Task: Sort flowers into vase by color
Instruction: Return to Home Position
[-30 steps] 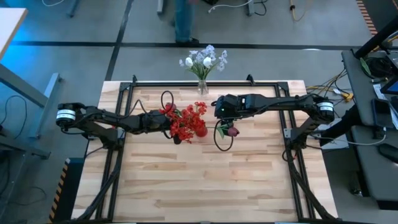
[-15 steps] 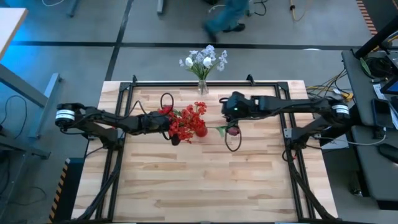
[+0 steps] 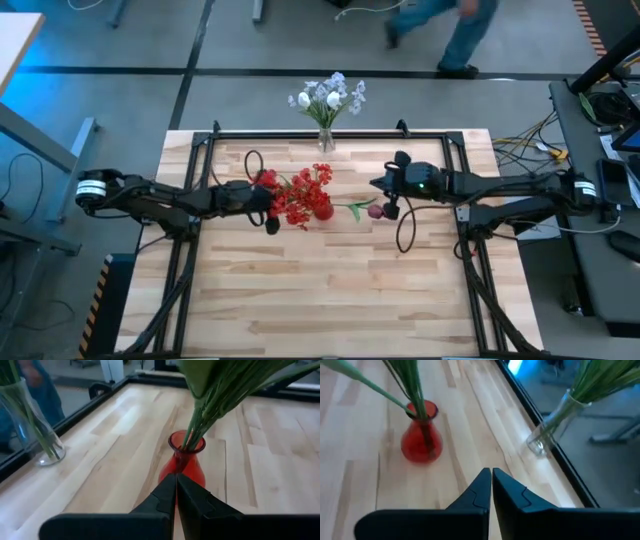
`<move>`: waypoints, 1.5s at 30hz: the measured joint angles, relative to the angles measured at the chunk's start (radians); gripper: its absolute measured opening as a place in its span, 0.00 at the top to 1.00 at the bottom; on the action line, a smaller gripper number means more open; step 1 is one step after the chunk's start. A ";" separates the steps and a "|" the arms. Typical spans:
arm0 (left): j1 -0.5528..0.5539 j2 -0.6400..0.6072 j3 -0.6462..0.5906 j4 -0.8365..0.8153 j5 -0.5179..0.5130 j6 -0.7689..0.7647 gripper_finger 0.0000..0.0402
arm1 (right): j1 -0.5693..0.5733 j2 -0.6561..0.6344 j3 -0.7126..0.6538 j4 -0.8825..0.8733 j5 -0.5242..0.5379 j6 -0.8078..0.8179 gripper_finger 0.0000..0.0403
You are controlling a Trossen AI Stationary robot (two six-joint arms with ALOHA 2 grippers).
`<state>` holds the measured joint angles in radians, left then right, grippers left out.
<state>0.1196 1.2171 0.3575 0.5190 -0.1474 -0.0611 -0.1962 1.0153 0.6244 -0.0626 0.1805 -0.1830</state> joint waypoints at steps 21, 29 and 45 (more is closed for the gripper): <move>0.000 -0.008 -0.331 0.556 0.087 0.092 1.00 | 0.002 0.002 -0.386 0.703 -0.211 -0.053 0.98; 0.000 -0.042 -0.349 0.540 0.087 0.125 1.00 | 0.002 -0.079 -0.443 0.699 -0.250 -0.066 0.98; 0.000 -0.257 -0.349 0.326 0.078 0.154 1.00 | 0.002 -0.431 -0.612 0.592 -0.275 -0.017 0.98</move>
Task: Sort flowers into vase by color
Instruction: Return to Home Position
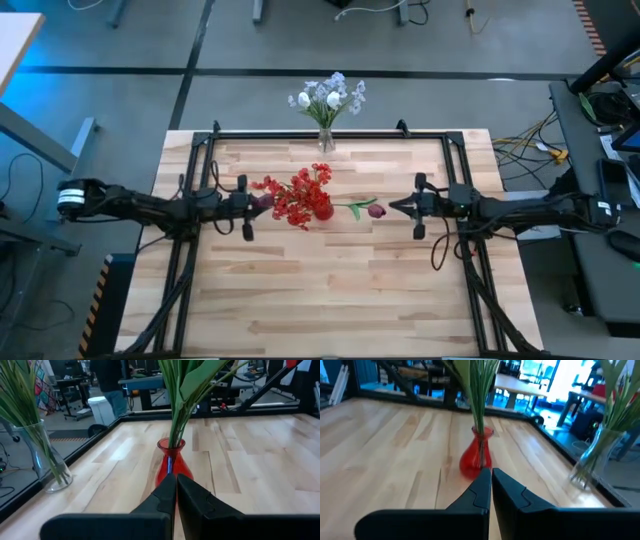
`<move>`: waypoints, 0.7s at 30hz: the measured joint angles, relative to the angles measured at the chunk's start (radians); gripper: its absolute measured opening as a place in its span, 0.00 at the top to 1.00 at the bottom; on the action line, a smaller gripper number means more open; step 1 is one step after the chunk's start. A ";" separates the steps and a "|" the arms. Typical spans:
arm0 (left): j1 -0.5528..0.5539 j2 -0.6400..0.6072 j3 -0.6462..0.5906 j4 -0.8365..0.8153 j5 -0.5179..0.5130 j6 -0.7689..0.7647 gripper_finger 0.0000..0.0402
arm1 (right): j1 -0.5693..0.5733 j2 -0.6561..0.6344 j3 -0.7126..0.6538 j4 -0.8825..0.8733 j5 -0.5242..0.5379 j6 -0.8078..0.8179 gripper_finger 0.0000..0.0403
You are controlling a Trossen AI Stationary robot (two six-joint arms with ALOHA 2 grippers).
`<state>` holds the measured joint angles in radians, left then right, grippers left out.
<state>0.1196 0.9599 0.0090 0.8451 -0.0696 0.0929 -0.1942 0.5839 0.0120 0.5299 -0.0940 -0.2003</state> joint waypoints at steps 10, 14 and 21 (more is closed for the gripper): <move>0.000 -0.189 0.000 -0.205 -0.037 0.000 1.00 | 0.000 -0.229 0.000 -0.230 0.016 -0.001 0.98; 0.000 -0.284 0.000 -0.287 -0.037 0.004 1.00 | 0.000 -0.319 0.000 -0.311 0.016 -0.001 0.98; 0.000 -0.499 0.000 -0.465 -0.053 0.014 1.00 | -0.001 -0.478 0.000 -0.416 0.043 -0.002 0.98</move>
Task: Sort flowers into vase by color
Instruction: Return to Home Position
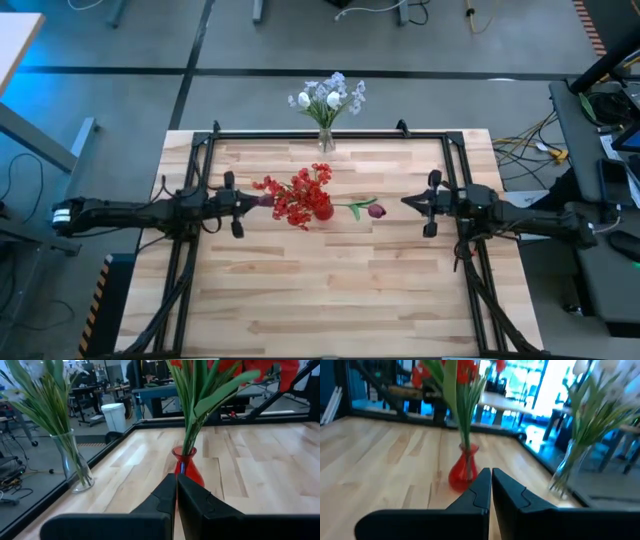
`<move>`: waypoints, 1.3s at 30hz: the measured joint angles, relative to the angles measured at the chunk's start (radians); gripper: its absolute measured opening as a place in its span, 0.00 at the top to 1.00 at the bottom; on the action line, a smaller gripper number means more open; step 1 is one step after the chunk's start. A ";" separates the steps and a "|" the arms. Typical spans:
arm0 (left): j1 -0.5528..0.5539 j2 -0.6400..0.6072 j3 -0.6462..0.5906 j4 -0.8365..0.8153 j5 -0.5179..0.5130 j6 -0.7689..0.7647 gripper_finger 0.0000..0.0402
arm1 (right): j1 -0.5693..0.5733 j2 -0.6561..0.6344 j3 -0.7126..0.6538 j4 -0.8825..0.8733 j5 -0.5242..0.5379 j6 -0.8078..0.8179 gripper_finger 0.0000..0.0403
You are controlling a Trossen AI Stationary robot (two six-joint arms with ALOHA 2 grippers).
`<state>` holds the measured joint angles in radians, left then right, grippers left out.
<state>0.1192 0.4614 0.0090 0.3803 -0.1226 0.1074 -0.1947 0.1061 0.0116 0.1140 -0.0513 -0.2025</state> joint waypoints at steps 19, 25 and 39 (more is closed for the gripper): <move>0.008 -0.435 0.002 -0.362 0.074 -0.042 1.00 | -0.002 -0.103 0.000 -0.094 0.097 0.049 0.98; 0.008 -0.413 0.003 -0.365 0.075 -0.120 1.00 | -0.002 -0.104 0.000 -0.094 0.101 0.073 0.98; 0.008 -0.350 0.009 -0.371 0.073 -0.199 1.00 | -0.002 -0.015 -0.001 -0.095 0.097 0.142 0.98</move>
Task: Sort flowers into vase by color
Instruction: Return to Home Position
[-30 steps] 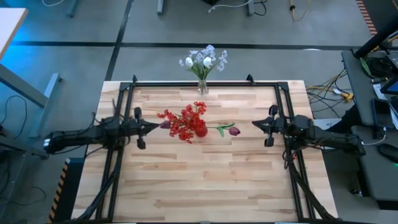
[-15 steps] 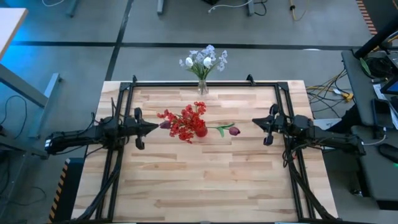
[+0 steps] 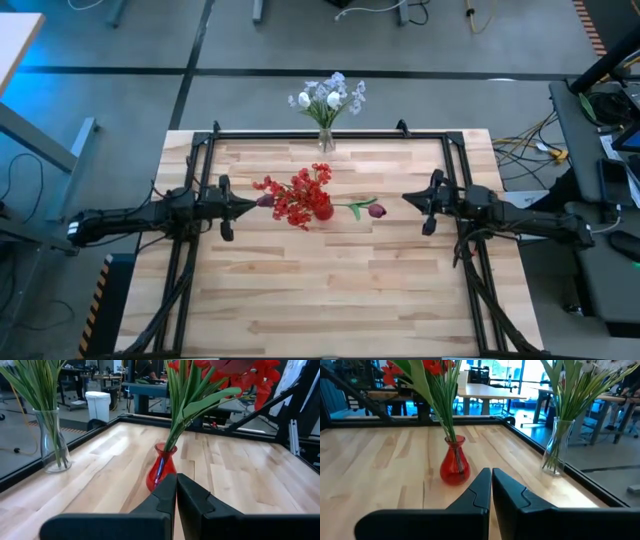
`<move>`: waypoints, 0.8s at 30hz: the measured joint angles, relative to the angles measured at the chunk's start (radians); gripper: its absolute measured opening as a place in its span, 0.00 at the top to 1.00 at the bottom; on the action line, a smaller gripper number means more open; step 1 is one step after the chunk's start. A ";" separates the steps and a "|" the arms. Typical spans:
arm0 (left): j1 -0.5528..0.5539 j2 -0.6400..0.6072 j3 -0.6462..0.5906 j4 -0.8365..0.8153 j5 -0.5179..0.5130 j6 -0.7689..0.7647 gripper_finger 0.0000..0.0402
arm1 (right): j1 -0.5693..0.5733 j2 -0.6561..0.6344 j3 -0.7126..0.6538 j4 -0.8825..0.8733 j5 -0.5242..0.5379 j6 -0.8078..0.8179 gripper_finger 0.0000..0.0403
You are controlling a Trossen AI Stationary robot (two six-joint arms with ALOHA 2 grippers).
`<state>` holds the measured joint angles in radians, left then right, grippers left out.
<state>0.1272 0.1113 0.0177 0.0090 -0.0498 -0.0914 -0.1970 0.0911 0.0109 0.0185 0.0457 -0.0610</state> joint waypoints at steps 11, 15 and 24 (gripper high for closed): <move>0.000 0.028 0.000 0.002 -0.001 0.000 1.00 | 0.000 0.003 0.000 0.008 0.003 0.129 0.98; 0.000 0.038 0.001 0.002 -0.001 0.000 1.00 | 0.000 0.003 0.000 0.009 0.003 0.106 0.98; 0.000 0.059 0.002 0.004 -0.001 0.000 1.00 | 0.000 0.003 0.000 0.011 0.003 0.088 0.98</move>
<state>0.1272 0.1707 0.0193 0.0132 -0.0507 -0.0914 -0.1970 0.0940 0.0105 0.0293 0.0486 0.0265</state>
